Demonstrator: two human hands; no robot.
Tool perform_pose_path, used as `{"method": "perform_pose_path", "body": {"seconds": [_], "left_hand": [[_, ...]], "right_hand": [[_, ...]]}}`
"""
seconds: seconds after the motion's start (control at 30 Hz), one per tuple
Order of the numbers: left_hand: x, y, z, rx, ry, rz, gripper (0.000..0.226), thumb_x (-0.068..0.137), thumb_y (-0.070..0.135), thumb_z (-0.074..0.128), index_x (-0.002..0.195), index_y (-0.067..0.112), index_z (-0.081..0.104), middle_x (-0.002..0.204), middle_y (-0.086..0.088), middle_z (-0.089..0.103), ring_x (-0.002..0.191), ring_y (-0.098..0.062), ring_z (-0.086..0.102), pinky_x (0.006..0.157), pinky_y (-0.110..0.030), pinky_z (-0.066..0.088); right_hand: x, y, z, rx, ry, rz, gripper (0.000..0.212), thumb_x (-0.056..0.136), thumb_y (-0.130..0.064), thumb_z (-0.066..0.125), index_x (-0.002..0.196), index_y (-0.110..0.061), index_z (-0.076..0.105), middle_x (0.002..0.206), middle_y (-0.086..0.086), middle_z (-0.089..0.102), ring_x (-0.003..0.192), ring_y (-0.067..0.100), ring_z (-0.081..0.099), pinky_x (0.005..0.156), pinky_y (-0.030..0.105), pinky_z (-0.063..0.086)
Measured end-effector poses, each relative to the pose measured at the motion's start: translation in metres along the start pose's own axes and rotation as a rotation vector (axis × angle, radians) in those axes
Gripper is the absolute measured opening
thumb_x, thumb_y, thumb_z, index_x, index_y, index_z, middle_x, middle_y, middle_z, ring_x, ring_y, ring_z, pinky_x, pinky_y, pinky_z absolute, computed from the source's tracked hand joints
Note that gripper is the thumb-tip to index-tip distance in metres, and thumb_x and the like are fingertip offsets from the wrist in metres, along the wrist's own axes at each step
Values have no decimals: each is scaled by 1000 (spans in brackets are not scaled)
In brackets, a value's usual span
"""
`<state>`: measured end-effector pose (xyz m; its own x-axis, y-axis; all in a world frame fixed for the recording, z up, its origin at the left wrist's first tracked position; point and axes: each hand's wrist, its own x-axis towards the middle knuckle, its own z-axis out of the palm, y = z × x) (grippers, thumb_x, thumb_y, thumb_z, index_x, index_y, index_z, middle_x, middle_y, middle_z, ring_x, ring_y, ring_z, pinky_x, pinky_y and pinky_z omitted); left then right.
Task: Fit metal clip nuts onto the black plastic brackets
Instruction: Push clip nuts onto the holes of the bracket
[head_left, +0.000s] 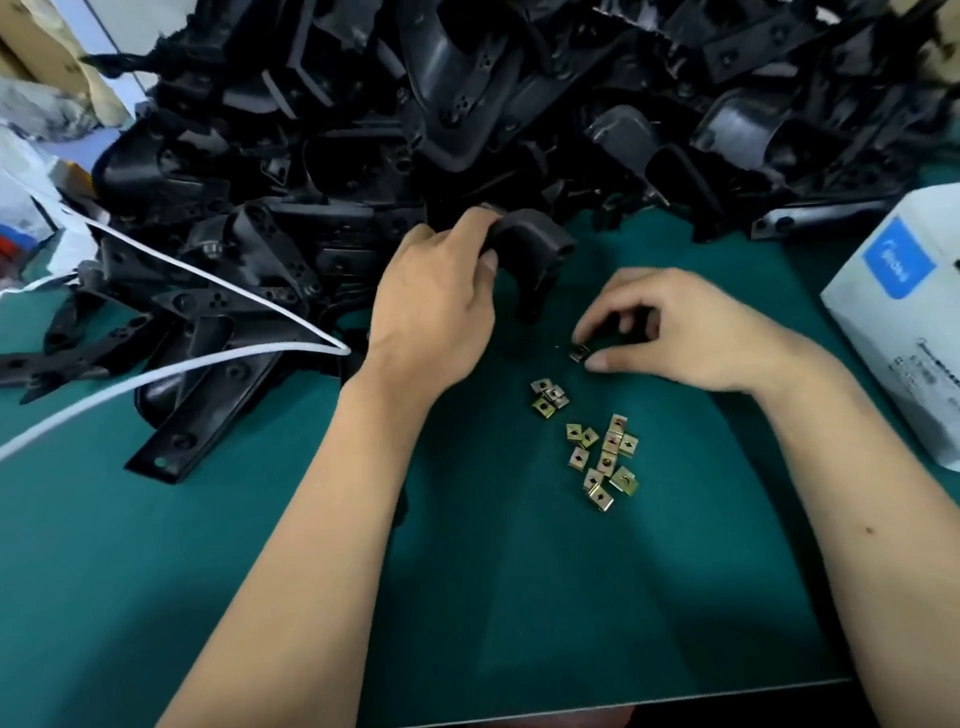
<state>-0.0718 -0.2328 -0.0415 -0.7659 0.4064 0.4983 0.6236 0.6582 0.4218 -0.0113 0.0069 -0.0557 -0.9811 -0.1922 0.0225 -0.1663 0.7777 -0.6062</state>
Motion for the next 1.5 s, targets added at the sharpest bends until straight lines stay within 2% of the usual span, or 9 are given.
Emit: {"method": "perform_pose_path", "body": {"seconds": [0.1, 0.17, 0.23, 0.3, 0.43, 0.53, 0.73, 0.93, 1.5], "left_hand": [[4, 3, -13, -47, 149, 14, 24, 105, 25, 40, 107, 7, 56, 86, -5, 66, 85, -30, 57, 74, -48, 48], [7, 9, -23, -445, 236, -29, 21, 108, 23, 39, 103, 7, 53, 79, 0, 66, 72, -26, 65, 67, -42, 54], [10, 8, -33, -990, 112, -107, 18, 112, 22, 36, 108, 10, 49, 75, -4, 66, 62, -27, 68, 58, -37, 57], [10, 6, -38, -1229, -160, -200, 20, 113, 22, 34, 125, 14, 48, 76, -8, 67, 57, -29, 68, 52, -35, 58], [1, 1, -23, -968, -576, -418, 41, 114, 15, 35, 152, 29, 41, 77, -16, 70, 51, -30, 68, 46, -33, 59], [-2, -1, -15, -896, -745, -531, 41, 112, 10, 39, 149, 25, 49, 86, -19, 70, 56, -28, 70, 52, -35, 62], [-3, -7, -16, -864, -776, -476, 36, 106, 8, 54, 140, 20, 56, 95, -16, 69, 66, -21, 63, 59, -32, 59], [-5, -4, -19, -918, -725, -468, 42, 97, 43, 62, 133, 21, 61, 91, -11, 67, 69, -24, 57, 56, -30, 53], [-5, -9, -13, -890, -726, -452, 34, 101, 38, 64, 132, 25, 59, 87, -9, 70, 63, -19, 56, 53, -30, 52]], "right_hand": [[1, -8, 2, 29, -9, 19, 18, 78, -27, 90, 90, -35, 79, 96, -9, 63, 82, 9, 56, 73, 21, 45], [2, -10, 5, -7, 7, 42, 12, 83, -26, 86, 88, -32, 77, 96, -9, 63, 82, 11, 57, 75, 29, 49], [3, -12, 9, -68, 62, 35, 5, 91, -26, 79, 90, -27, 74, 95, -11, 65, 85, 10, 60, 79, 32, 51], [6, -11, 13, -60, 141, 51, 6, 98, -24, 69, 93, -25, 71, 92, -10, 70, 85, 9, 64, 80, 29, 52], [10, -17, 19, 322, 300, 72, 13, 103, -11, 59, 93, -17, 65, 74, 2, 74, 61, 17, 63, 54, 24, 49], [10, -26, 25, 658, 402, 54, 14, 96, -5, 70, 89, -17, 72, 74, 3, 74, 64, 13, 62, 55, 23, 50], [7, -33, 23, 907, 360, 67, 18, 93, 5, 68, 94, -12, 74, 80, 4, 75, 70, 13, 66, 62, 22, 53], [3, -36, 19, 960, 322, 70, 11, 89, 4, 71, 89, -7, 73, 75, 5, 74, 63, 12, 64, 56, 20, 51], [6, -36, 22, 1004, 366, 73, 14, 90, 5, 71, 86, -8, 74, 75, 7, 75, 62, 12, 65, 56, 20, 52]]}}
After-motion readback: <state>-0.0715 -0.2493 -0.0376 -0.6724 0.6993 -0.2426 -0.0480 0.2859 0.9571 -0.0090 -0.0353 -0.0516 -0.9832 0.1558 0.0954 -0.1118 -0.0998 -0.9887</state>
